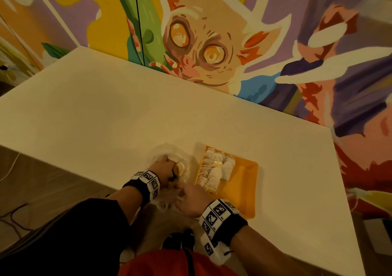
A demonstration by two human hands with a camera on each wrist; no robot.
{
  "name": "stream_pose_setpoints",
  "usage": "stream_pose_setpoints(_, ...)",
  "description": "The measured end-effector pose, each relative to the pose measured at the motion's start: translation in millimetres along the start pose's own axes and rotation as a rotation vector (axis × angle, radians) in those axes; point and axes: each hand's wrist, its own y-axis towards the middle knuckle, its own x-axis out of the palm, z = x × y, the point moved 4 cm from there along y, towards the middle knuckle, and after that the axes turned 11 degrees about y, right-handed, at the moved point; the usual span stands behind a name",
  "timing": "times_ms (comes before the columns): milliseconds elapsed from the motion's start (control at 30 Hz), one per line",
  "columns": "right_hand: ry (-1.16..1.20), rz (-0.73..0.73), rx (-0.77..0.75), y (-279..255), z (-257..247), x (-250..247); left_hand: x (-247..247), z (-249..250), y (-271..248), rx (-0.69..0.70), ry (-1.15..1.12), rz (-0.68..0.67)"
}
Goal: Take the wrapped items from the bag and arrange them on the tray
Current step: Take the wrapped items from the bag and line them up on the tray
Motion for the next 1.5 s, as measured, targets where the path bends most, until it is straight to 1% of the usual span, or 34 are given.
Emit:
stream_pose_setpoints(67, -0.001, -0.004, -0.004, -1.7, -0.9, -0.9, 0.6, -3.1, -1.7, 0.009, -0.061, 0.015)
stream_pose_setpoints(133, 0.005, -0.006, -0.010, -1.4, -1.2, 0.0, -3.5, -5.3, -6.9, -0.030, -0.174, 0.023)
stream_pose_setpoints(200, 0.010, -0.012, -0.014, 0.4, -0.8, 2.2, -9.5, -6.8, -10.6, -0.038, -0.261, 0.072)
stream_pose_setpoints(267, 0.008, -0.013, -0.009, 4.4, 1.4, 3.7, -10.8, -14.7, -13.3, -0.079, -0.377, 0.095)
stream_pose_setpoints(433, 0.021, -0.037, -0.022, 10.0, 4.1, 4.7, -13.3, -33.5, -26.8, -0.177, -0.671, 0.079)
stream_pose_setpoints(533, 0.044, -0.047, -0.048, 11.4, 5.5, 4.8, -13.7, -36.2, -37.7, -0.247, -0.932, 0.068)
stream_pose_setpoints(600, 0.055, -0.050, -0.028, 13.5, 7.9, 5.4, -6.5, -41.1, -41.8, -0.309, -1.111, 0.076)
stream_pose_setpoints(733, 0.075, -0.051, -0.008, 18.1, 10.4, 4.2, 4.9, -47.3, -46.9, -0.397, -1.574, 0.077)
stream_pose_setpoints(833, 0.144, -0.044, 0.033, 21.3, 13.6, 3.7, -0.8, -42.7, -52.3, -0.380, -1.849, 0.106)
stream_pose_setpoints(900, 0.207, -0.027, 0.068, 23.2, 15.6, -0.4, -5.1, -38.1, -54.2, -0.340, -1.982, 0.113)
stream_pose_setpoints(967, 0.283, -0.009, 0.065, 22.7, 13.6, -8.7, -10.0, -32.5, -57.2, -0.298, -2.085, 0.121)
stream_pose_setpoints(1033, 0.379, 0.034, 0.023, 21.5, 8.1, -19.4, -14.6, -28.0, -58.3, -0.285, -2.146, 0.137)
stream_pose_setpoints(1200, 0.575, 0.249, -0.060, 27.4, 0.8, -36.3, -28.0, -14.7, -63.3, -0.213, -2.036, 0.116)
stream_pose_setpoints(1267, 0.640, 0.274, -0.065, 30.7, -0.4, -37.7, -32.7, -8.8, -66.0, -0.192, -2.001, 0.128)
stream_pose_setpoints(1333, 0.668, 0.295, -0.062, 34.6, -0.5, -36.5, -36.1, -4.1, -66.4, -0.206, -1.961, 0.149)
stream_pose_setpoints(1433, 0.700, 0.402, -0.068, 37.5, 3.8, -35.9, -40.2, 0.4, -66.6, -0.218, -1.913, 0.166)
stream_pose_setpoints(1500, 0.742, 0.448, -0.057, 37.2, 9.4, -34.9, -39.9, 3.3, -66.3, -0.195, -1.915, 0.171)
